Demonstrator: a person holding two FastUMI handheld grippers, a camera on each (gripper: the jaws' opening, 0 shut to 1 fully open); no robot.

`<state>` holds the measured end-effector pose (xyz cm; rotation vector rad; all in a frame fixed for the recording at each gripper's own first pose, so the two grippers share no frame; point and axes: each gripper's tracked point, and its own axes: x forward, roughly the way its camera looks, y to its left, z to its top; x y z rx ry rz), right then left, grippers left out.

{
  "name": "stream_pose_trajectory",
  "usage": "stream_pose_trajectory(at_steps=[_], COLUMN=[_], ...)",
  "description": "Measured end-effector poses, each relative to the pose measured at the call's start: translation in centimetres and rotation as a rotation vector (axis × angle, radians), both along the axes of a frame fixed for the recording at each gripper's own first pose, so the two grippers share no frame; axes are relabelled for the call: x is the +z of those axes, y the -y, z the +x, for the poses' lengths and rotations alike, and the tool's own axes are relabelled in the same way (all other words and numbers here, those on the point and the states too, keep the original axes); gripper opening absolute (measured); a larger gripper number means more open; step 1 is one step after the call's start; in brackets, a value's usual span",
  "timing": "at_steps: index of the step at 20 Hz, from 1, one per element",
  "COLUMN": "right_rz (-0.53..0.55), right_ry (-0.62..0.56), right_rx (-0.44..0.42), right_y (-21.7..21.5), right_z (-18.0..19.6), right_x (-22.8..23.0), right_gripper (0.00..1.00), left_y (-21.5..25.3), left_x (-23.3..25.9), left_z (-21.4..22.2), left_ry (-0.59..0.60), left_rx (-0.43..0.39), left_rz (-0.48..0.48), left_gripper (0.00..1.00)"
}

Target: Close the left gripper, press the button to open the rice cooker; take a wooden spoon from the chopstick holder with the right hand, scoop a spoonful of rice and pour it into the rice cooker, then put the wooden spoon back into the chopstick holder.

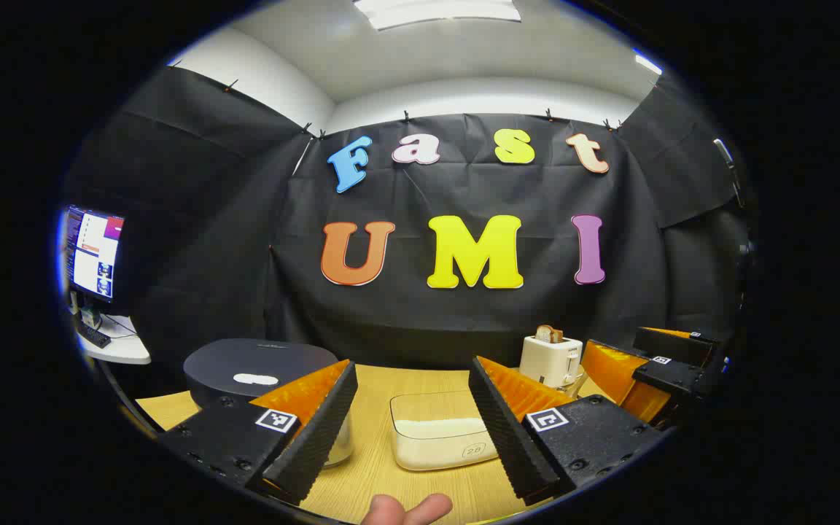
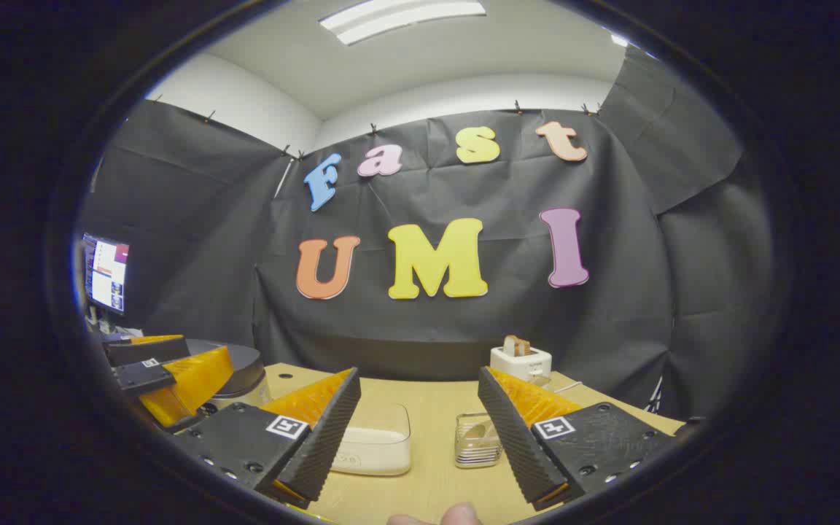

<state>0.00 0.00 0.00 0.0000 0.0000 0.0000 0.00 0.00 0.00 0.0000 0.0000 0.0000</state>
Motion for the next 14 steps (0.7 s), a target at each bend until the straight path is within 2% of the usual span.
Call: stream_pose_trajectory(at_steps=[4, 14], right_rz=[0.031, 0.016], right_ry=[-0.005, 0.018], right_rx=[0.006, 0.011], right_y=[-0.02, -0.36], right_z=[0.61, 0.74], right_x=[-0.14, 0.46], right_gripper=[0.96, 0.95], left_y=[-0.57, -0.59], left_x=[0.10, -0.51], left_z=[0.18, 0.34], left_ry=[0.009, -0.021], left_rx=[0.011, 0.009], left_rz=[0.037, 0.026], left_gripper=[0.98, 0.98])
